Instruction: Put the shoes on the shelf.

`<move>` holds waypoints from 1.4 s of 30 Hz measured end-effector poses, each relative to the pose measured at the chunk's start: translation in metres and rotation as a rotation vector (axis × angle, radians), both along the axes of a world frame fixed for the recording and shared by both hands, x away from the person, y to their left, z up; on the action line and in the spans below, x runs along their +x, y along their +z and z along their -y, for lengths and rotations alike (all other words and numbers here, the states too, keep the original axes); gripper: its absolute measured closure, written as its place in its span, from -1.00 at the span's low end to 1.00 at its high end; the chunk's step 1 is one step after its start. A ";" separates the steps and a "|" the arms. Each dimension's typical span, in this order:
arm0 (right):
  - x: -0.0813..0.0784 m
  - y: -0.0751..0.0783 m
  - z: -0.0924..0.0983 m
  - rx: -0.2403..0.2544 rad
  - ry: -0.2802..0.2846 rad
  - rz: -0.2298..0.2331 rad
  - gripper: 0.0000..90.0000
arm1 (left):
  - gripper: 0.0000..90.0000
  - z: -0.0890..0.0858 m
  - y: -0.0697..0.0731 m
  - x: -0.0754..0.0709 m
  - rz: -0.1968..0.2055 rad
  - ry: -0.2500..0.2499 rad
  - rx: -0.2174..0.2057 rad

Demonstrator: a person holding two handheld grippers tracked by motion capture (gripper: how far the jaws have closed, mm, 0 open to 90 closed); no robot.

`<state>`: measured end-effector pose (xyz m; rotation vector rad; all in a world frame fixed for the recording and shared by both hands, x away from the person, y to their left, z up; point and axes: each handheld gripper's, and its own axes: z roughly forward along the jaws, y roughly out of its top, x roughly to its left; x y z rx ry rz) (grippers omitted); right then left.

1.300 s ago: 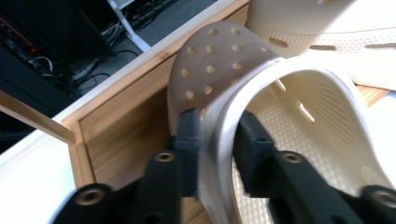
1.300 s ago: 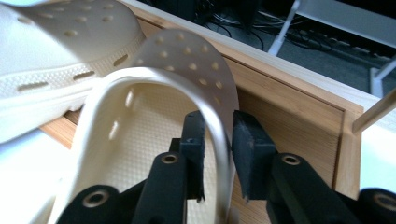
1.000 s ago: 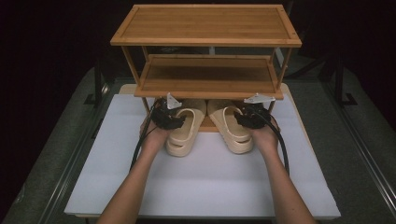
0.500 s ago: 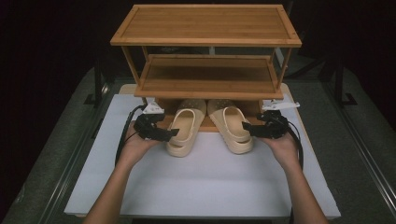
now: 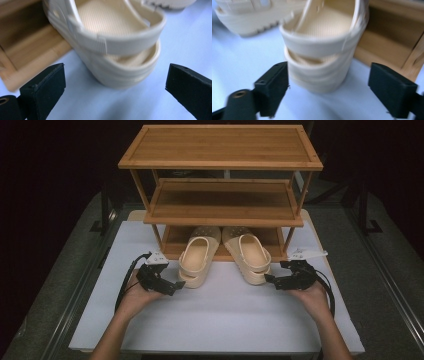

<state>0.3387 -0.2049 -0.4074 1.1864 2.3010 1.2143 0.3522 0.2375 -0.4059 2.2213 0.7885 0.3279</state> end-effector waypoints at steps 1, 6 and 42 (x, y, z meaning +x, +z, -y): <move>0.001 -0.003 -0.001 -0.022 0.004 -0.016 -0.69 | -0.96 0.001 -0.003 0.001 -0.007 0.002 0.018; 0.005 -0.013 -0.008 -0.048 0.033 -0.033 -0.69 | -1.00 0.008 -0.014 0.004 -0.023 -0.006 0.046; 0.027 -0.017 -0.068 -0.065 0.164 -0.017 -0.65 | -0.90 0.071 -0.019 0.023 0.020 -0.038 0.006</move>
